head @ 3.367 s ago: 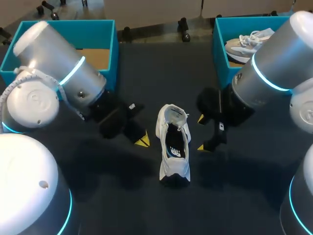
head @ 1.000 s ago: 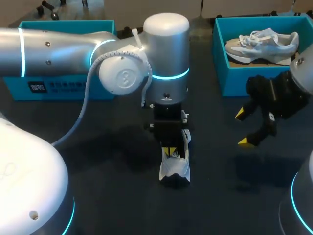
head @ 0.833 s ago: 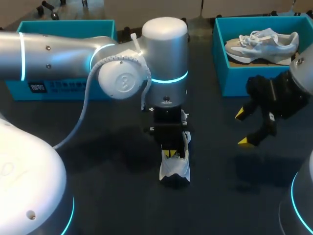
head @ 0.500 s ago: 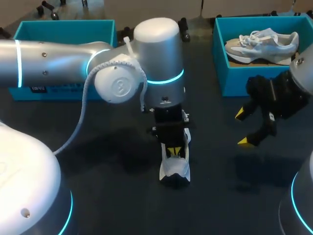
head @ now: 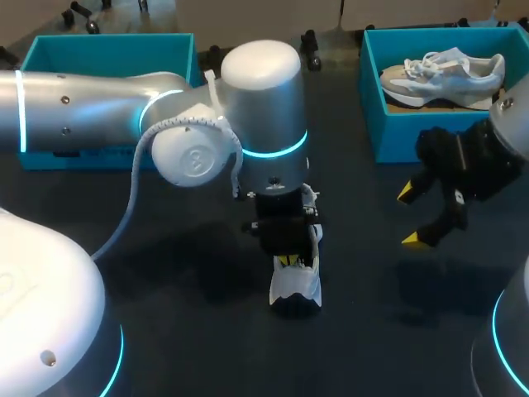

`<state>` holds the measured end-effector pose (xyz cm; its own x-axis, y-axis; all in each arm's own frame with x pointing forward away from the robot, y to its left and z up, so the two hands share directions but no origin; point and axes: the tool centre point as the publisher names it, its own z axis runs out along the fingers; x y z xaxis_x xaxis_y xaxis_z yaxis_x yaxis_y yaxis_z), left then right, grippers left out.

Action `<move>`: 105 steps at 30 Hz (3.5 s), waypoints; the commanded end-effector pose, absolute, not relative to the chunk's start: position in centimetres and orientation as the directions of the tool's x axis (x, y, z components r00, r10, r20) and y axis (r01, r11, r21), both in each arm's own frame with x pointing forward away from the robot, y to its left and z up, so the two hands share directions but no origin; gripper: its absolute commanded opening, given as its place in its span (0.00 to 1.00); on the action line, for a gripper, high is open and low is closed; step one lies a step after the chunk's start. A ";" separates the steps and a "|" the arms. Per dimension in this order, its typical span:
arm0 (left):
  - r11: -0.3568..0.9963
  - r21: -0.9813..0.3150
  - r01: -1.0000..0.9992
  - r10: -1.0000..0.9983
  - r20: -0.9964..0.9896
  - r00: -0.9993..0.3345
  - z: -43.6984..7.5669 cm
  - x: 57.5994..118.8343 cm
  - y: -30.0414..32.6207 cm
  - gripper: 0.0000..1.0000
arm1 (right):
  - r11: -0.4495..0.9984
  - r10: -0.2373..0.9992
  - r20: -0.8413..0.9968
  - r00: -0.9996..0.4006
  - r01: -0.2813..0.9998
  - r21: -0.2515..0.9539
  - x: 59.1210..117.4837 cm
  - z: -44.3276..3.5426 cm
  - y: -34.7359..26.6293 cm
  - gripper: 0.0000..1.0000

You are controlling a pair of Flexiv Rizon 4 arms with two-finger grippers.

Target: Take the shoe out of the shoebox, open the shoe tongue, remove and reinsert the insole, then place the shoe into the shoebox

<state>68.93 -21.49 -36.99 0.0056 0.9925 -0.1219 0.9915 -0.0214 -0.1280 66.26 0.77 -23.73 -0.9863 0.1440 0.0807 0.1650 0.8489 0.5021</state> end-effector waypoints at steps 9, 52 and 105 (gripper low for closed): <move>0.016 -0.078 0.997 0.987 -0.161 -0.029 -39.7 68.2 -22.5 0.00 | 0.849 0.146 0.079 -0.986 0.166 0.501 66.2 -23.8 0.8 1.00; 0.048 -0.021 0.999 0.982 -0.180 -0.051 -40.8 68.1 -23.9 0.00 | 0.849 0.146 0.079 -0.986 0.166 0.501 66.2 -23.8 0.8 1.00; 0.048 0.352 0.935 0.981 -0.192 0.022 -34.1 75.3 -22.6 0.36 | 0.849 0.146 0.079 -0.986 0.166 0.501 66.2 -23.8 0.8 1.00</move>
